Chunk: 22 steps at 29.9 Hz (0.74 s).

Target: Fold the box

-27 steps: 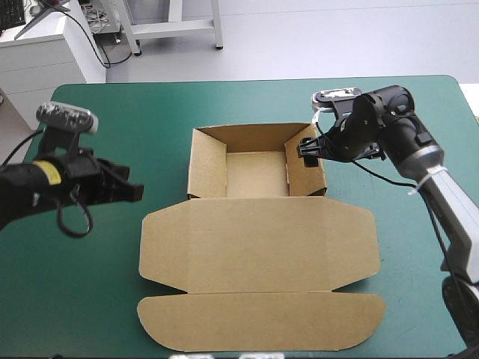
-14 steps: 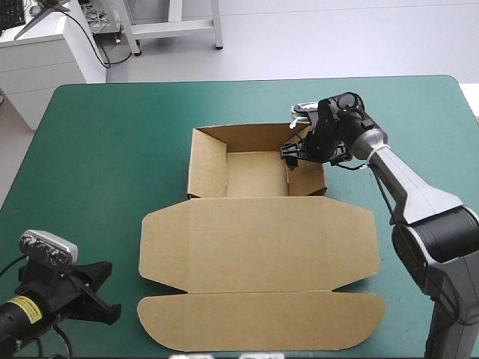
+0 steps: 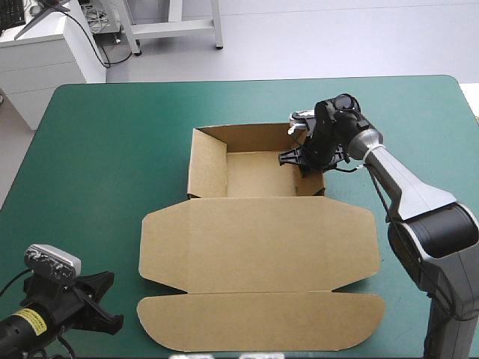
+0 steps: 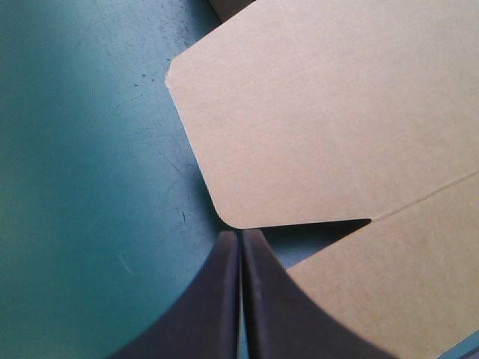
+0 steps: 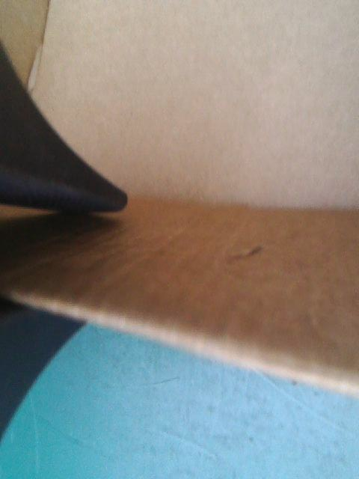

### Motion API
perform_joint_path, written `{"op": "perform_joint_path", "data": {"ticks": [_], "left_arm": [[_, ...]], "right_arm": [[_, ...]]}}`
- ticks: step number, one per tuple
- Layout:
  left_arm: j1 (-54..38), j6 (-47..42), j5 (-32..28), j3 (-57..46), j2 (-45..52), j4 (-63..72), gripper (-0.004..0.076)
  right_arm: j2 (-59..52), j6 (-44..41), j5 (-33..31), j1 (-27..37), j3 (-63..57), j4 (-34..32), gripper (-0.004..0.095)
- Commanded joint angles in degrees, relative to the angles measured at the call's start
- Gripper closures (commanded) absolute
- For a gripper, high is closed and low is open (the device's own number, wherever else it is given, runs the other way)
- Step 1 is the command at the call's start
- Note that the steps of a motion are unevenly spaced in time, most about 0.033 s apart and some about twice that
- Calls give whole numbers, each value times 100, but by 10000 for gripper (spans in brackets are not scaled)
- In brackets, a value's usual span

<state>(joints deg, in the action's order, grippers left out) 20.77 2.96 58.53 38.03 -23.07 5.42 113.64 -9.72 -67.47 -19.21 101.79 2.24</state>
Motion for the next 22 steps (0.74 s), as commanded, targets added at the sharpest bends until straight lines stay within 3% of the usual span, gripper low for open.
{"op": "perform_joint_path", "data": {"ticks": [1,8,12,18,22], "left_arm": [[28,8,-350,132,-54,62,732],[28,8,-399,132,-54,62,732],[28,8,-399,132,-54,62,732],[28,8,-409,132,-54,62,732],[28,8,-423,132,-54,62,732]], "right_arm": [[-319,64,-81,34,182,34,909],[-383,123,-149,45,412,-151,927],[-643,297,-275,418,915,-359,927],[-1092,822,-408,1740,1334,-475,927],[-1142,836,-382,3043,1386,-258,927]]}}
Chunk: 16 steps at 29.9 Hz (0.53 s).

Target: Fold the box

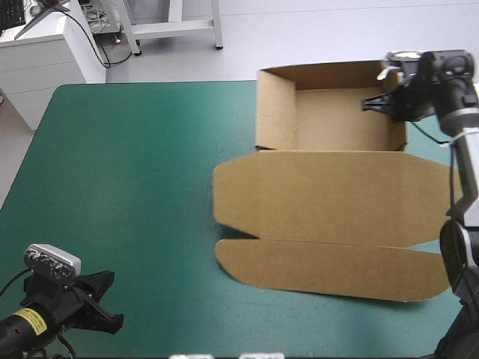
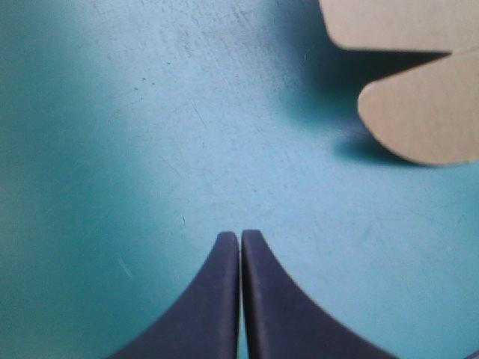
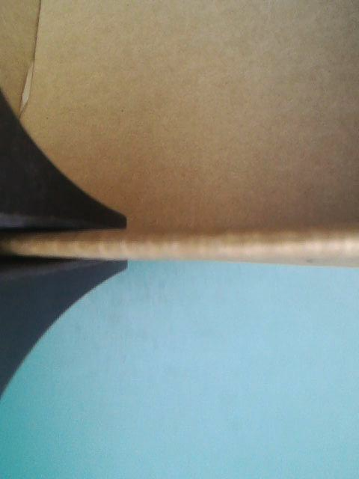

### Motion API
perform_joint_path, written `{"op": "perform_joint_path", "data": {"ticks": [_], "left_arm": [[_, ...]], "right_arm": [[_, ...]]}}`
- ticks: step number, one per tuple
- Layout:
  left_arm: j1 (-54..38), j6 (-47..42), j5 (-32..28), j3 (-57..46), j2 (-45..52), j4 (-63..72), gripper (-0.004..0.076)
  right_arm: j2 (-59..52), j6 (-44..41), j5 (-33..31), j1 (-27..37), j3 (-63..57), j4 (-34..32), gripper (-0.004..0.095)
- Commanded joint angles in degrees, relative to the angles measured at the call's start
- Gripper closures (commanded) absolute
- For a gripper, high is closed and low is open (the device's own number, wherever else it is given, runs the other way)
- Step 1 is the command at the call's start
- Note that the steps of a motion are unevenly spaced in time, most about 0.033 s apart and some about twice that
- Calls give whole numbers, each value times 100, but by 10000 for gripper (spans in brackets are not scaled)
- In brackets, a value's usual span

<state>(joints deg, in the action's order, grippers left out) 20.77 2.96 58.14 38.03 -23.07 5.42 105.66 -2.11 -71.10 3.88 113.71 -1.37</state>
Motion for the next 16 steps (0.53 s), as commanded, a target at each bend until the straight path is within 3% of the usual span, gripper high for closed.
{"op": "perform_joint_path", "data": {"ticks": [1,4,8,16], "left_arm": [[28,8,-392,132,-54,62,732],[28,8,-406,132,-54,62,732],[28,8,-406,132,-54,62,732],[28,8,-415,132,-54,62,732]], "right_arm": [[-321,137,-18,989,194,254,927],[-219,350,19,1845,184,685,927],[-22,389,78,2613,184,698,927],[351,389,194,3273,165,643,927]]}}
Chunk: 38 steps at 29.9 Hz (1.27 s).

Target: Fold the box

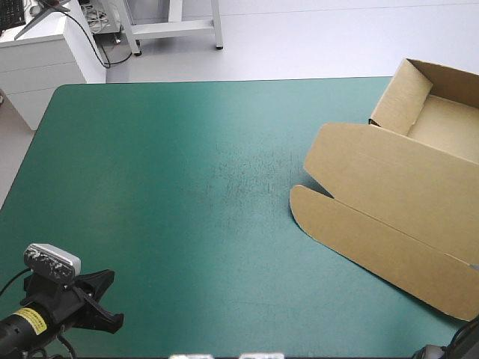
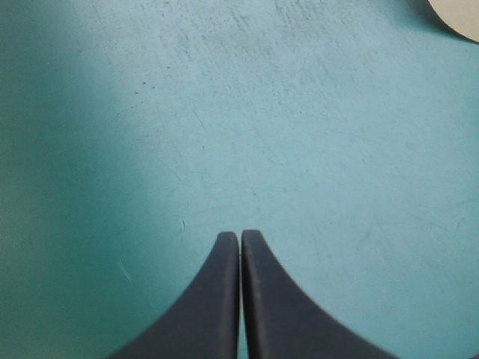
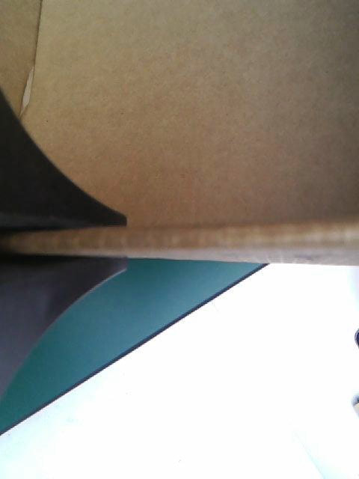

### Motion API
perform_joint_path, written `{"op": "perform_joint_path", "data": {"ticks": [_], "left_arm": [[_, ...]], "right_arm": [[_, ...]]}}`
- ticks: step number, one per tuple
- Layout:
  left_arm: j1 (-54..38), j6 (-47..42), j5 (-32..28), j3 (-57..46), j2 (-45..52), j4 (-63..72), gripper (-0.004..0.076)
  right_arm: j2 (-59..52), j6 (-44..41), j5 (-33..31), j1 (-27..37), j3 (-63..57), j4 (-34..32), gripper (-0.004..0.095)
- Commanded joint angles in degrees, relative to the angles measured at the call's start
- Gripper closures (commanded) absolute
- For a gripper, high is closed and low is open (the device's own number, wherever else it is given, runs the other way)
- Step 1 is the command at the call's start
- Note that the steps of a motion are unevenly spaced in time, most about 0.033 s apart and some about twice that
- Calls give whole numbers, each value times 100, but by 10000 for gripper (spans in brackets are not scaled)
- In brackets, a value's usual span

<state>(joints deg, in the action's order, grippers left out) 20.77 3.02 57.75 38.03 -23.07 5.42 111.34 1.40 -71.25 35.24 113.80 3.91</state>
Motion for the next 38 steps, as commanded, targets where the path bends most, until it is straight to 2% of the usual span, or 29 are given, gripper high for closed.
{"op": "perform_joint_path", "data": {"ticks": [1,6,9,12,13,17,20,25,28,30,33,34,35,38], "left_arm": [[28,1,-376,132,-54,62,732],[28,1,-376,132,-54,51,732],[28,1,-376,132,-54,51,732],[28,1,-376,132,-54,51,732],[28,1,-376,132,-54,51,732],[28,1,-376,132,-54,38,732],[28,1,-389,132,-54,38,732],[28,31,-425,132,-54,13,732],[28,31,-425,132,-54,13,732],[28,31,-425,132,-54,13,732],[28,90,-425,132,-54,13,732],[28,155,-425,132,-54,13,732],[28,227,-425,132,-54,13,732],[28,231,-437,132,-54,13,732]], "right_arm": [[-187,38,216,162,155,109,927],[-6,238,211,180,150,92,900],[28,480,185,180,87,210,802],[28,583,172,180,32,200,612],[28,583,172,180,32,200,508],[18,596,55,180,32,212,208],[5,574,-44,180,42,253,125],[-266,612,-44,180,42,744,130],[-569,601,-44,180,42,1038,203],[-798,601,-44,180,42,1390,330],[-1191,901,-44,167,42,1867,678],[-1315,981,-44,155,32,2084,823],[-1433,1033,-44,127,31,2240,921],[-1752,1051,-44,-110,31,2245,904]]}}
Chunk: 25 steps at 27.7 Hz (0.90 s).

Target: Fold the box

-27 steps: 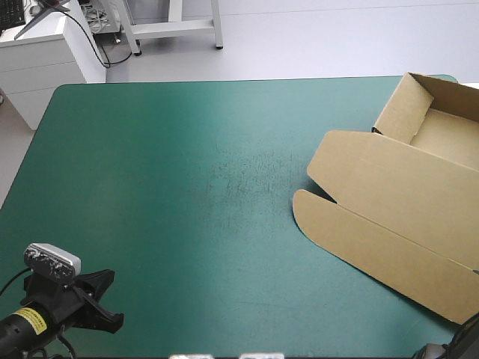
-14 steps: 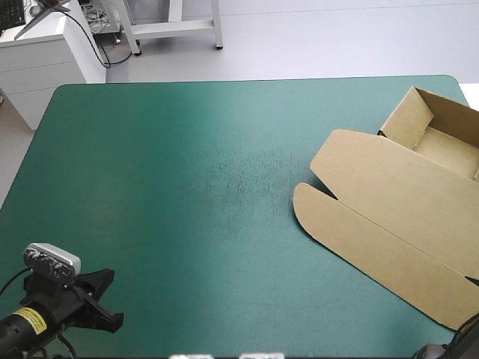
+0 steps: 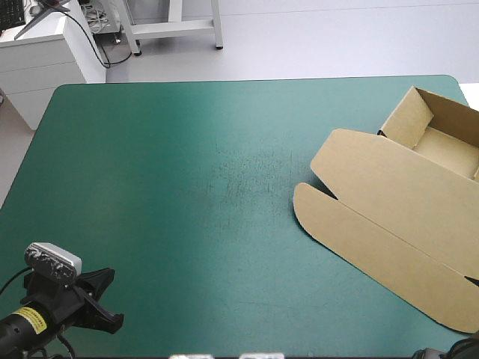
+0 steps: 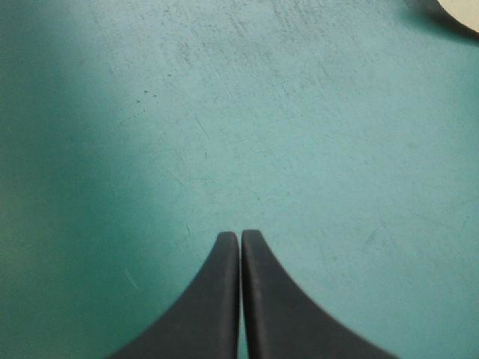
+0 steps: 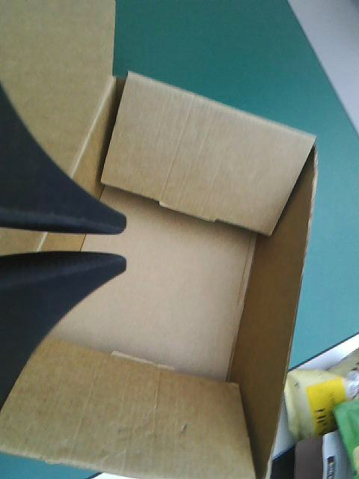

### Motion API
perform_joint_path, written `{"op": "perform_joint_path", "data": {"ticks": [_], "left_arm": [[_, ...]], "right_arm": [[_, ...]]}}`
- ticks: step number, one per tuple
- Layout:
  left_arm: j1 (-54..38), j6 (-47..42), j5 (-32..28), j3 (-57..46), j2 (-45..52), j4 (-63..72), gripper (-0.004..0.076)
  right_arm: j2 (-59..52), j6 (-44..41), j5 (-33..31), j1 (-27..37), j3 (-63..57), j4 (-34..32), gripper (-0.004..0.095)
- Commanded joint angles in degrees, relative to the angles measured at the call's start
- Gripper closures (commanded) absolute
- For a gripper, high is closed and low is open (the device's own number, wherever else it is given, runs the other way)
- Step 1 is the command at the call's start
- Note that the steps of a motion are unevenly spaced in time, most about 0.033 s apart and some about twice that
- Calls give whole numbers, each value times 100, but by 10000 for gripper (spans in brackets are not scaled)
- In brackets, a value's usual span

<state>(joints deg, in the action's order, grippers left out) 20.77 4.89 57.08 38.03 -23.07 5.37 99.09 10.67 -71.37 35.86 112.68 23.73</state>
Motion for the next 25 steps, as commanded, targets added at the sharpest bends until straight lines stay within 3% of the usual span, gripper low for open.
{"op": "perform_joint_path", "data": {"ticks": [1,8,14,20,25], "left_arm": [[28,44,-370,132,-54,18,732],[28,-16,-610,132,-54,18,732],[28,-21,-898,132,-54,127,732],[28,-21,-1209,132,-54,495,732],[28,-9,-1514,47,108,521,732]], "right_arm": [[-618,124,-32,-280,111,230,904],[-1574,433,178,-1749,-874,96,905],[-2551,488,632,-2890,-2003,-490,905],[-3902,592,1357,-3316,-3408,-555,907],[-5766,804,2644,-3382,-5245,-603,907]]}}
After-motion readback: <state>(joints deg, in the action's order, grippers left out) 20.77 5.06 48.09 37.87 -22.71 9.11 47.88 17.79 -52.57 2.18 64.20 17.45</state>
